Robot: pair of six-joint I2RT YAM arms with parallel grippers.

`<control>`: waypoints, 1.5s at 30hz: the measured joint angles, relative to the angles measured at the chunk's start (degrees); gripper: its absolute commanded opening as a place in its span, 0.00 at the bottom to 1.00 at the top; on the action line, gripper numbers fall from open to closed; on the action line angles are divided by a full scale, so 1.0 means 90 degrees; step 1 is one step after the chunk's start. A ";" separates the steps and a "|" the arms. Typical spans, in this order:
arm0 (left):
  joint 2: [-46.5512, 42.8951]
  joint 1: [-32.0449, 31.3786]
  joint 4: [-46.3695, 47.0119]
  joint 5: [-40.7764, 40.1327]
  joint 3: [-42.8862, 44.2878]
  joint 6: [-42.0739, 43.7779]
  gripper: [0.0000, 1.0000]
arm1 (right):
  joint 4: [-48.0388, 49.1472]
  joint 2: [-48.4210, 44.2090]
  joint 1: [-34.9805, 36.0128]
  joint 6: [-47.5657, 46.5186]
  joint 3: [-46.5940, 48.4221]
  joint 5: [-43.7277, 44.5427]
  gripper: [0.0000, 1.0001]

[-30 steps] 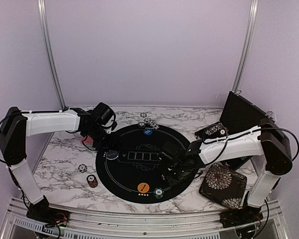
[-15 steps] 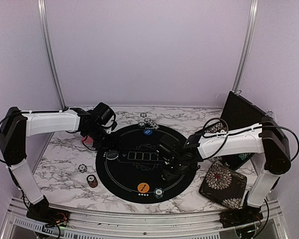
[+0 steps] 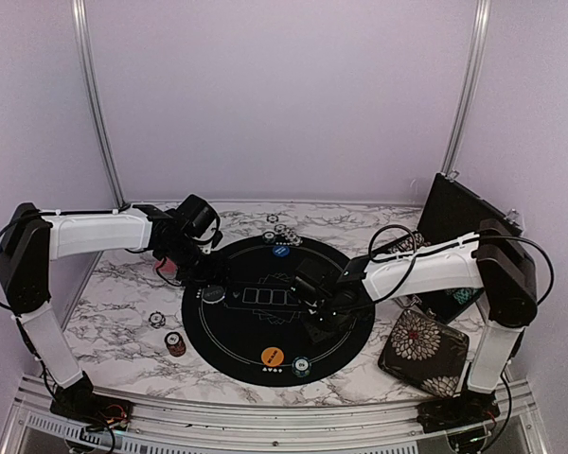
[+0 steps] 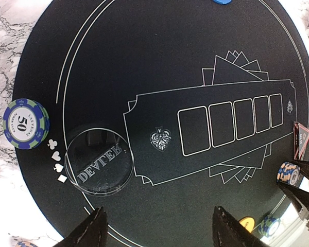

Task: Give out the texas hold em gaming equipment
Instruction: Adjust the poker chips pile in the big blind area.

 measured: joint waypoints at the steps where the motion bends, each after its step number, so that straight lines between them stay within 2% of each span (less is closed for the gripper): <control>1: 0.0000 0.0000 0.0002 0.0000 0.0000 0.0000 0.71 | 0.0005 0.0010 -0.0002 -0.0002 0.0000 0.0000 0.27; 13: 0.0000 0.0000 0.0002 0.0002 0.0000 0.0000 0.71 | 0.0058 0.0049 -0.0002 -0.0019 -0.0005 -0.0007 0.30; 21: 0.0000 0.0000 0.0002 0.0005 0.0000 0.0000 0.71 | 0.0163 0.0049 -0.0002 -0.0087 -0.0061 -0.0058 0.17; 34: 0.0000 0.0000 0.0063 0.0044 -0.0019 0.0002 0.70 | 0.0580 -0.0192 -0.0007 -0.0549 -0.0444 -0.0231 0.14; 45: 0.0000 0.0000 0.0075 0.0073 -0.0022 0.0007 0.70 | 0.0597 -0.0240 -0.0080 -0.0549 -0.0503 -0.0284 0.28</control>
